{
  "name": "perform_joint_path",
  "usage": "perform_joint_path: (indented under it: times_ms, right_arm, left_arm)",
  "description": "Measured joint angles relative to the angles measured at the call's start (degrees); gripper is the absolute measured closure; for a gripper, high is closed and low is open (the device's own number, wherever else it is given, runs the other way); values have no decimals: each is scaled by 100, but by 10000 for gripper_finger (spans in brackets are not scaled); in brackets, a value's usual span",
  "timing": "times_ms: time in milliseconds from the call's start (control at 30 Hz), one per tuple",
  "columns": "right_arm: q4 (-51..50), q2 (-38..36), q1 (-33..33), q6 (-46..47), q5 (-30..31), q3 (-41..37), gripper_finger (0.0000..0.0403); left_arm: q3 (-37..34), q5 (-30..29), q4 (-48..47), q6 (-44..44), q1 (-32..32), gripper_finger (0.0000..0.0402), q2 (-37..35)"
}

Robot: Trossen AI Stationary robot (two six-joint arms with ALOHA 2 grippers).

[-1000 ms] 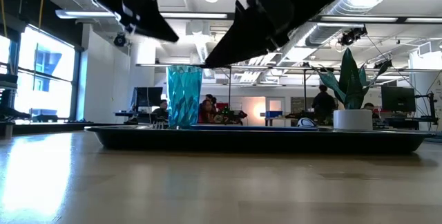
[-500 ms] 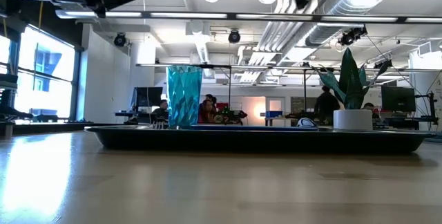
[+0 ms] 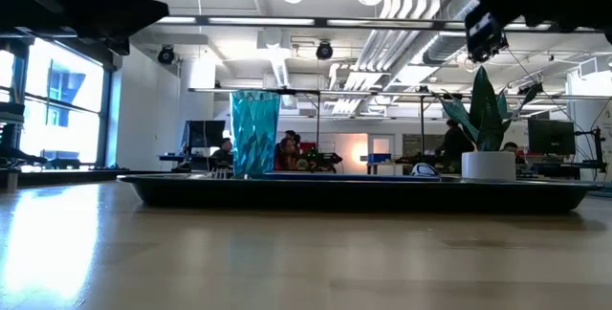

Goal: Pick and place plate/cup/fork/spoon on tray
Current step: Return to Home Position

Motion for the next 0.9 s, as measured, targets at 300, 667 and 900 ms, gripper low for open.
perform_joint_path:
  times_ms: [300, 667, 900]
  right_arm:
    - [-34, -469, 33, -75, 92, -539, 402]
    - [-429, -1139, -58, -28, 283, -850, 403]
    - [-330, -1139, -178, -206, 427, -835, 403]
  left_arm:
    - [-2, -553, -135, 319, -696, 401, -616]
    - [-2, -433, -610, 19, -908, 401, -827]
    - [-2, -436, -345, 162, -605, 401, -739]
